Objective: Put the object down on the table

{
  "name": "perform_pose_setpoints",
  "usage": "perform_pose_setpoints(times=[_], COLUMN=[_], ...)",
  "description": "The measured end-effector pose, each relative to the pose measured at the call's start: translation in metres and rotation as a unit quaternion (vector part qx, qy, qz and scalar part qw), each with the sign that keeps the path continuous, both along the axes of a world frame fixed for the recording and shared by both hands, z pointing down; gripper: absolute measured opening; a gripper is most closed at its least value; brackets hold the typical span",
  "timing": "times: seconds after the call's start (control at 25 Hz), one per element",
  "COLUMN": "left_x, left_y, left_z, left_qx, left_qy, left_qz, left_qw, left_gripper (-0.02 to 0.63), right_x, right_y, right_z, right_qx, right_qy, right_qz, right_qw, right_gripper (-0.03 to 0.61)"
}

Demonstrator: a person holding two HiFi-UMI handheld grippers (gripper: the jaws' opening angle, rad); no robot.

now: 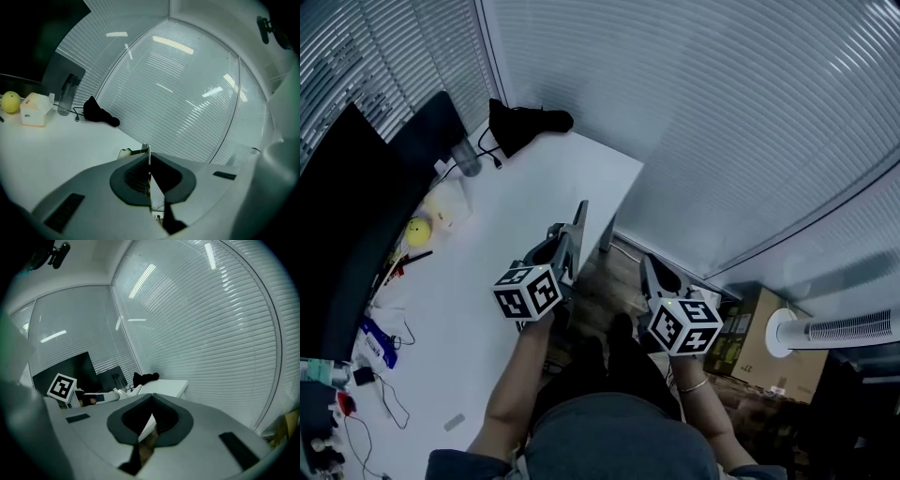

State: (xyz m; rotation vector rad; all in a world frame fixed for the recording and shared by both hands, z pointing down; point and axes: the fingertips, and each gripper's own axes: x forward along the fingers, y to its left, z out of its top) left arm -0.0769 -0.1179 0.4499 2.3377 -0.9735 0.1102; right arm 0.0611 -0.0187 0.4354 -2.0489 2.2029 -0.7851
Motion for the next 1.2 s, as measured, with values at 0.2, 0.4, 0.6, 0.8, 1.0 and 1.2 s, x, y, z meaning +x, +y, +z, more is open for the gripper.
perform_pose_setpoints(times=[0.2,0.4,0.6,0.8,1.0,1.2], left_x=[0.003,0.003,0.007,0.006,0.008,0.014], left_y=[-0.025,-0.060,-0.095,-0.126,-0.152,-0.171], left_z=[0.001,0.004,0.008,0.015,0.019,0.026], left_qx=[0.002,-0.008,-0.019,-0.032,-0.035,-0.046], left_qy=[-0.004,0.004,0.007,0.000,-0.004,-0.010], left_qz=[-0.016,-0.045,-0.074,-0.099,-0.118,-0.127], left_qw=[0.9999,0.9989,0.9970,0.9945,0.9924,0.9908], left_gripper=[0.023,0.023,0.023,0.023,0.023,0.023], right_x=[0.003,0.005,0.010,0.012,0.015,0.017], right_y=[-0.031,-0.078,-0.125,-0.160,-0.182,-0.197], right_z=[0.001,-0.001,-0.003,-0.003,-0.002,0.000], right_qx=[0.004,0.006,0.005,0.002,0.000,-0.005], right_qy=[-0.003,-0.003,-0.003,-0.006,-0.007,-0.007], right_qz=[-0.019,-0.056,-0.092,-0.123,-0.142,-0.154], right_qw=[1.000,0.998,0.996,0.992,0.990,0.988], right_gripper=[0.005,0.005,0.005,0.005,0.005,0.005])
